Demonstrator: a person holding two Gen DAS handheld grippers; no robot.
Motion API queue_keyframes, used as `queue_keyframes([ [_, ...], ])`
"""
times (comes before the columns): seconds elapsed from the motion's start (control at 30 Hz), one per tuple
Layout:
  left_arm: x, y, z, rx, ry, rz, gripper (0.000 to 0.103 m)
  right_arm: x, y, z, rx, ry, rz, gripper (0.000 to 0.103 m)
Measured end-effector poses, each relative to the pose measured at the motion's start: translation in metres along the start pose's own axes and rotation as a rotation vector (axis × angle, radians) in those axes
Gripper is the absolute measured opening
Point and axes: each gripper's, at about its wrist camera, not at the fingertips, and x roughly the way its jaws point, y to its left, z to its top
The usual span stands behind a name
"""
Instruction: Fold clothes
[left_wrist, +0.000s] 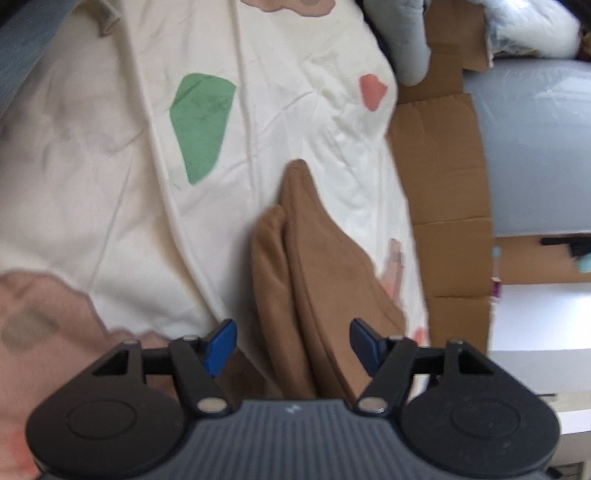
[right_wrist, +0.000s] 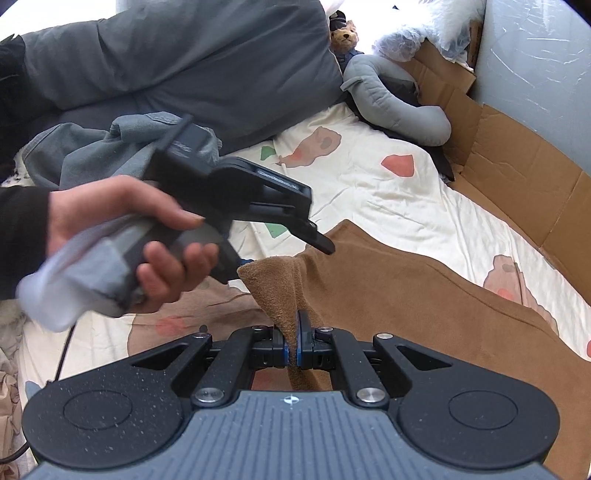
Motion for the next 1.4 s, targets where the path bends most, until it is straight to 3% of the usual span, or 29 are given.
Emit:
queue_keyframes([
  [0.17, 0.014, 0.0, 0.01, 0.003, 0.023, 0.038, 0.059, 0.002, 0.001, 0.0, -0.012, 0.004, 0.021, 0.002],
  [0.2, 0.018, 0.0, 0.012, 0.007, 0.033, 0.044, 0.053, 0.002, 0.001, 0.0, -0.016, 0.007, 0.025, 0.002],
  [0.23, 0.021, -0.001, 0.013, 0.016, 0.044, 0.053, 0.04, 0.002, 0.001, 0.0, -0.019, 0.011, 0.031, 0.002],
  [0.27, 0.025, -0.001, 0.013, 0.024, 0.061, 0.063, 0.02, 0.003, 0.001, 0.0, -0.023, 0.015, 0.037, 0.002],
  [0.3, 0.028, -0.001, 0.014, 0.03, 0.079, 0.074, 0.013, 0.003, 0.0, 0.0, -0.024, 0.02, 0.044, 0.002],
  [0.5, 0.021, -0.01, 0.014, 0.044, 0.072, 0.067, 0.012, 0.002, -0.001, 0.008, -0.068, 0.05, 0.093, 0.002],
  [0.67, 0.013, -0.03, 0.014, 0.07, 0.048, 0.064, 0.011, 0.001, -0.021, 0.022, -0.014, 0.066, 0.093, 0.002],
  [0.87, 0.016, -0.072, 0.011, 0.126, 0.024, 0.066, 0.01, -0.013, -0.039, 0.037, -0.09, 0.122, 0.15, 0.002],
  [1.03, 0.015, -0.114, 0.006, 0.18, 0.005, 0.049, 0.01, -0.031, -0.07, 0.049, -0.058, 0.152, 0.182, 0.001],
  [1.4, 0.029, -0.199, -0.027, 0.28, -0.012, 0.026, 0.01, -0.071, -0.145, 0.038, -0.002, 0.151, 0.21, 0.001],
])
